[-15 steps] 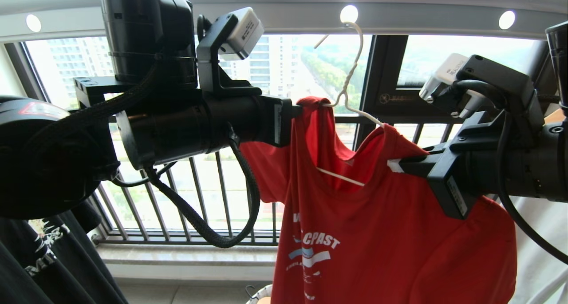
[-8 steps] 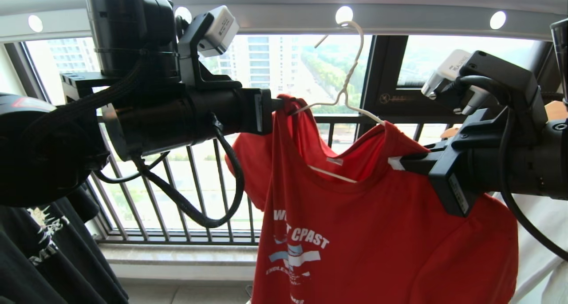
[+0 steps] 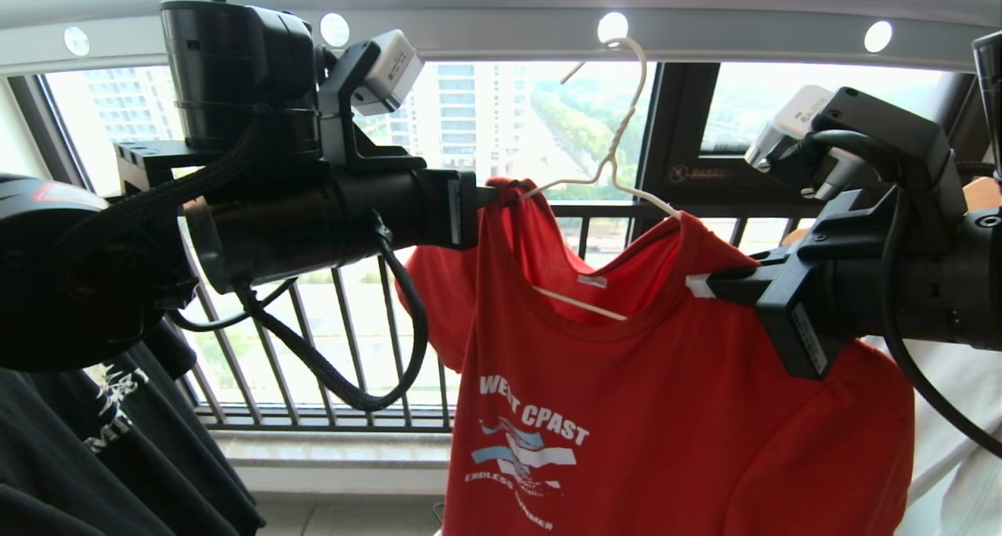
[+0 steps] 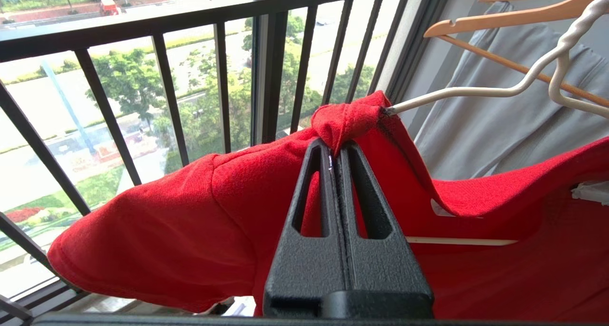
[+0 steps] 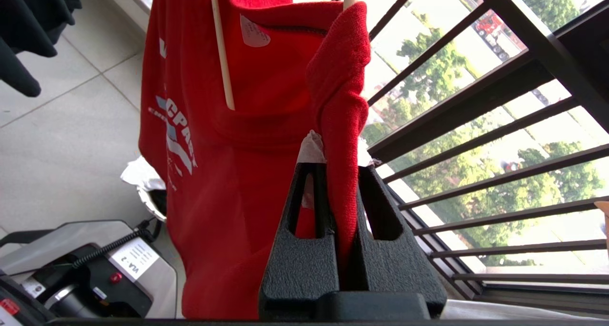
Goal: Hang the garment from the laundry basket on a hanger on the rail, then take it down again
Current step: Take the clothes off the clothes rack
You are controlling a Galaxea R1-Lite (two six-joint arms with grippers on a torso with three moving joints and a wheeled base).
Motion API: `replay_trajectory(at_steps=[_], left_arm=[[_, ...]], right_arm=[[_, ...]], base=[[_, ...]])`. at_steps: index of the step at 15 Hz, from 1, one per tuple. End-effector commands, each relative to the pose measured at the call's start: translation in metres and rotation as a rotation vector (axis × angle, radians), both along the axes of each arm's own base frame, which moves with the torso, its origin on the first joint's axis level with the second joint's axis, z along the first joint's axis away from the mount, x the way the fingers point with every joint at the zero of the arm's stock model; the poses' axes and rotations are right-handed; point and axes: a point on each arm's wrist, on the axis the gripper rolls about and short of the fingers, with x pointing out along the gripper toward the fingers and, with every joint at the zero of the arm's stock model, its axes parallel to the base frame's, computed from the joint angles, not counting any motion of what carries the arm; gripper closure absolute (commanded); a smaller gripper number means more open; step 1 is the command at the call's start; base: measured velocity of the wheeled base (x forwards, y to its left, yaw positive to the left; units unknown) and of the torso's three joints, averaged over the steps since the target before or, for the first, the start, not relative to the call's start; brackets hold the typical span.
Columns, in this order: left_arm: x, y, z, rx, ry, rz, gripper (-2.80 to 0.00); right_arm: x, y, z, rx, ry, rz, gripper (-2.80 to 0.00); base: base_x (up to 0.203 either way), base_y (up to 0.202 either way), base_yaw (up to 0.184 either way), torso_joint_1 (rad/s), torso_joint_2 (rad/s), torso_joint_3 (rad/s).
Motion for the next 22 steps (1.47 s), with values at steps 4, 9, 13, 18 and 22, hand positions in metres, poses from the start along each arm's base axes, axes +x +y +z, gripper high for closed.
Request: replay_trajectory(at_steps=[4, 9, 13, 18, 22], left_arm=[[0.000, -0.001, -0.002, 0.004, 0.006, -0.006, 0.00], [-0.010, 0.007, 0.001, 0.000, -0.004, -0.009, -2.80], [-0.019, 0.032, 0.004, -0.006, -0.016, 0.050, -2.80], [0.003, 0.067, -0.024, 0.022, 0.081, 0.057, -2.80], [0.017, 0.128, -0.027, -0.069, 0.146, -0.116, -2.80]], right_arm=[[0.002, 0.002, -0.002, -0.007, 0.005, 0.002, 0.00], [0.002, 0.002, -0.002, -0.008, 0.006, 0.002, 0.00], [0.002, 0.002, -0.002, -0.008, 0.006, 0.001, 0.00], [0.002, 0.002, -0.002, -0.013, 0.004, 0.005, 0.00], [0.002, 0.002, -0.001, -0.017, -0.001, 0.013, 0.00]], base=[[0.000, 0.000, 0.000, 0.000, 0.00, 0.000], [0.000, 0.000, 0.000, 0.000, 0.00, 0.000], [0.000, 0.000, 0.000, 0.000, 0.00, 0.000], [0.000, 0.000, 0.000, 0.000, 0.00, 0.000], [0.000, 0.000, 0.000, 0.000, 0.00, 0.000]])
